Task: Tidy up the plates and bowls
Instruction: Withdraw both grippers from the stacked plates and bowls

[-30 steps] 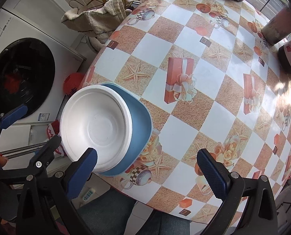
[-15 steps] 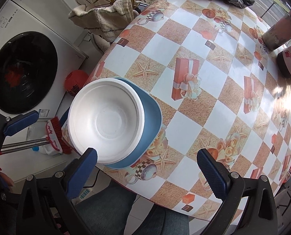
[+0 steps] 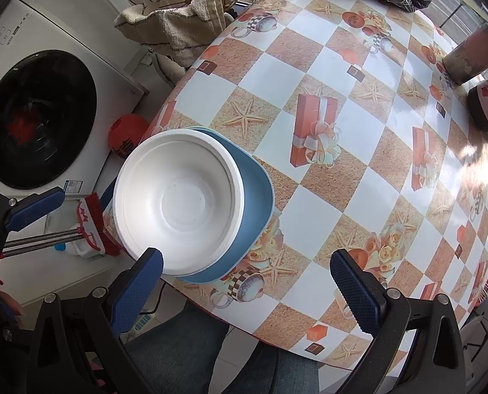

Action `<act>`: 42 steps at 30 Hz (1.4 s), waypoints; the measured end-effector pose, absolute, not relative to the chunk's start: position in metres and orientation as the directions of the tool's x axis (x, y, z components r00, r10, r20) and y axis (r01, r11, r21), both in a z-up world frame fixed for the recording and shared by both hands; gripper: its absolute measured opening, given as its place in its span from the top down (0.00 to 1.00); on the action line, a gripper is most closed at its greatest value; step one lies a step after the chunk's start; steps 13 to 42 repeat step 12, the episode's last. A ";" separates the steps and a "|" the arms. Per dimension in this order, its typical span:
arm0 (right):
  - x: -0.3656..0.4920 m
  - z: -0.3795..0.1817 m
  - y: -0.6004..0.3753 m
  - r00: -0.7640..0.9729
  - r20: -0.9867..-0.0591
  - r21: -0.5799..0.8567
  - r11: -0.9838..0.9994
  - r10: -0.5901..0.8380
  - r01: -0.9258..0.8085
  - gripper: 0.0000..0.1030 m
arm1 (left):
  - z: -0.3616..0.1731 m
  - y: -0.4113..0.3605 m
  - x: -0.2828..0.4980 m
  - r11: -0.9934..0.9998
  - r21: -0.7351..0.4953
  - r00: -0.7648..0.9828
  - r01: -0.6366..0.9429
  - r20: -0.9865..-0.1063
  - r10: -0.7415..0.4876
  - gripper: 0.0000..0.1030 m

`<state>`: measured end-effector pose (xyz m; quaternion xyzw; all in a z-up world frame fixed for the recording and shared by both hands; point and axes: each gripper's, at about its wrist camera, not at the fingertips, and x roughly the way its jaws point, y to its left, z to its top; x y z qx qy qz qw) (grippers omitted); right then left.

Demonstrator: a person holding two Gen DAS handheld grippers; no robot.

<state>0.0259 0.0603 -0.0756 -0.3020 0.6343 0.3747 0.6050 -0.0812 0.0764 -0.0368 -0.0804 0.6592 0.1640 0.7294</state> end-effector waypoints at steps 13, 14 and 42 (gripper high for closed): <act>0.032 -0.076 0.062 -0.102 -0.992 0.127 0.522 0.077 -0.843 0.00 | -0.033 0.084 -0.081 0.919 0.058 0.107 -0.391 -0.988 0.108 0.19; 0.032 -0.076 0.062 -0.102 -0.992 0.127 0.522 0.077 -0.843 0.00 | -0.033 0.084 -0.081 0.919 0.058 0.107 -0.391 -0.988 0.108 0.19; 0.032 -0.076 0.062 -0.102 -0.992 0.127 0.522 0.077 -0.843 0.00 | -0.033 0.084 -0.081 0.919 0.058 0.107 -0.391 -0.988 0.108 0.19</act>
